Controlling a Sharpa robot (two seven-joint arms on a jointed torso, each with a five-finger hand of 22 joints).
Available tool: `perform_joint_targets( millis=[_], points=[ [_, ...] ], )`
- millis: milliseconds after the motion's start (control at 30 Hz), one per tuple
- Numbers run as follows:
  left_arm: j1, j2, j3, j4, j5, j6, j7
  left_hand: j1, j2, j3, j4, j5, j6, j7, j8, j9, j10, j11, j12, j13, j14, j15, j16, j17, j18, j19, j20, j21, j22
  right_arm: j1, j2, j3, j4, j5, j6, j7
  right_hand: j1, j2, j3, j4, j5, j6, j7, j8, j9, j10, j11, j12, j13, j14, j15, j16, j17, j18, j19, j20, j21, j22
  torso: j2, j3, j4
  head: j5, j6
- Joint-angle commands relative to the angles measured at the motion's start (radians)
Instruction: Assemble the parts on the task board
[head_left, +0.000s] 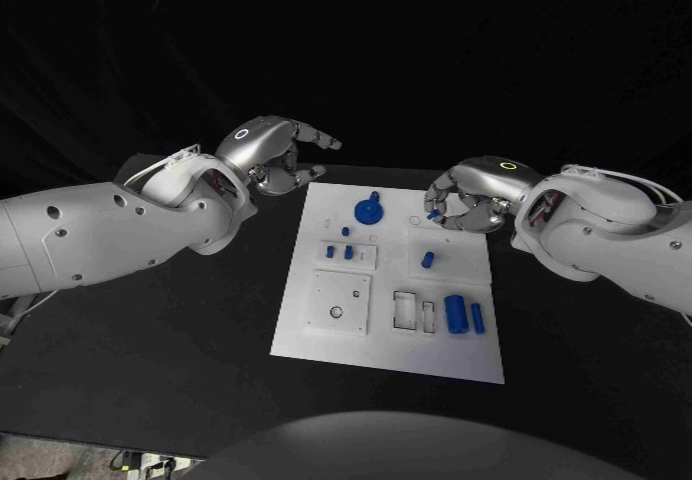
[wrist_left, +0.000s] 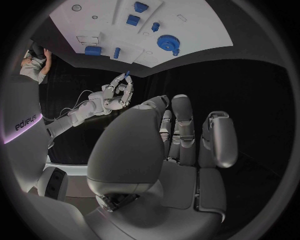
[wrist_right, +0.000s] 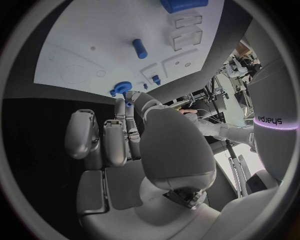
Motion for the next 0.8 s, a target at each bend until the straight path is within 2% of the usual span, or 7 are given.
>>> perform_joint_targets(
  millis=[33, 167, 300, 333, 433, 633, 800],
  points=[
    [0.0, 0.008, 0.001, -0.003, -0.002, 0.019, -0.005, 0.003, -0.004, 0.007, 0.001, 0.003, -0.001, 0.007, 0.001, -0.001, -0.004, 0.001, -0.006, -0.001, -0.01, 0.0, -0.003, 0.0, 0.012, 0.004, 0.007, -0.002, 0.195, 0.003, 0.027, 0.0, 0.018, -0.001, 0.101, -0.006, 0.0, -0.009, 0.004, -0.007, 0.006, -0.004, 0.001, -0.003, 0.001, 0.008, 0.001, -0.003, -0.004, 0.006, -0.001, 0.003, -0.002, -0.012, 0.007, -0.001, 0.006, 0.162, 0.001, 0.001, 0.002, 0.003, 0.0],
    [0.0, 0.006, 0.0, 0.0, -0.002, 0.018, -0.005, -0.001, -0.003, 0.01, 0.0, 0.001, -0.002, 0.004, 0.001, -0.001, -0.02, 0.001, -0.014, -0.001, -0.014, 0.0, -0.007, -0.004, 0.013, 0.001, 0.008, -0.009, 0.193, 0.005, 0.079, 0.0, 0.023, -0.007, 0.149, -0.007, 0.0, -0.009, 0.008, -0.008, 0.004, -0.012, 0.003, -0.009, -0.001, 0.01, 0.002, -0.008, -0.008, 0.004, 0.001, 0.001, -0.006, -0.012, 0.005, 0.0, 0.002, 0.161, 0.001, 0.0005, 0.0004, 0.009, 0.0],
    [0.0, 0.004, 0.0, 0.0, 0.001, 0.011, -0.003, -0.005, -0.003, 0.012, 0.001, 0.0, -0.003, 0.003, 0.0, -0.001, -0.033, 0.0, -0.018, -0.001, -0.018, 0.0, -0.011, -0.009, 0.014, -0.002, 0.008, -0.015, 0.192, 0.005, 0.132, 0.0, 0.016, -0.013, 0.178, -0.005, 0.001, -0.009, 0.009, -0.008, 0.003, -0.014, 0.003, -0.01, -0.001, 0.011, 0.002, -0.01, -0.009, 0.003, 0.0, -0.002, -0.009, -0.011, 0.004, 0.0, -0.001, 0.16, -0.001, 0.0009, 0.0049, 0.013, 0.0],
    [0.0, 0.003, 0.0, 0.0, 0.003, 0.01, -0.002, -0.005, -0.003, 0.012, 0.001, 0.0, -0.003, 0.003, 0.0, -0.001, -0.034, 0.0, -0.018, -0.001, -0.019, 0.0, -0.011, -0.009, 0.015, -0.003, 0.008, -0.017, 0.191, 0.004, 0.145, 0.0, 0.013, -0.014, 0.185, -0.005, 0.001, -0.009, 0.009, -0.008, 0.003, -0.013, 0.002, -0.01, -0.001, 0.012, 0.003, -0.01, -0.01, 0.002, 0.0, -0.002, -0.009, -0.011, 0.003, 0.0, -0.002, 0.16, 0.0, 0.0013, 0.004, 0.015, 0.0],
    [0.0, 0.003, 0.0, 0.0, 0.008, 0.003, 0.003, -0.009, -0.003, 0.012, 0.001, 0.0, -0.003, 0.003, 0.001, -0.001, -0.042, 0.001, -0.02, -0.001, -0.023, 0.0, -0.014, -0.013, 0.017, -0.007, 0.008, -0.027, 0.189, 0.001, 0.174, 0.0, 0.006, -0.019, 0.199, -0.005, 0.002, -0.009, 0.01, -0.009, 0.003, -0.013, 0.002, -0.01, -0.001, 0.012, 0.003, -0.011, -0.01, 0.002, -0.001, -0.002, -0.009, -0.01, 0.002, 0.0, -0.003, 0.16, 0.0, 0.0001, 0.0066, 0.013, 0.0],
    [-0.002, 0.006, 0.0, -0.003, 0.022, -0.01, 0.015, -0.011, -0.002, 0.013, 0.0, -0.001, -0.003, 0.002, 0.001, -0.001, -0.055, 0.003, -0.022, 0.0, -0.028, 0.002, -0.015, -0.013, 0.018, -0.011, 0.009, -0.035, 0.186, -0.01, 0.214, 0.0, -0.007, -0.026, 0.226, -0.006, 0.002, -0.009, 0.011, -0.01, 0.002, -0.014, 0.003, -0.011, -0.001, 0.014, 0.003, -0.012, -0.011, 0.002, -0.001, -0.003, -0.011, -0.01, 0.002, 0.0, -0.004, 0.159, 0.0, -0.0008, 0.0033, 0.015, 0.0],
    [-0.004, 0.006, 0.0, -0.003, 0.029, -0.005, 0.018, -0.011, 0.002, 0.016, 0.0, 0.001, 0.003, 0.001, 0.003, 0.0, -0.058, 0.005, -0.019, 0.001, -0.03, 0.003, -0.015, -0.014, 0.018, -0.012, 0.01, -0.037, 0.186, -0.029, 0.234, 0.0, -0.013, -0.037, 0.232, -0.006, 0.003, -0.01, 0.014, -0.011, -0.006, -0.017, 0.003, -0.014, -0.002, 0.012, 0.004, -0.02, -0.016, -0.004, -0.001, -0.01, -0.02, -0.008, -0.004, 0.0, -0.014, 0.157, 0.001, 0.0019, 0.0029, 0.026, 0.0]
  ],
)
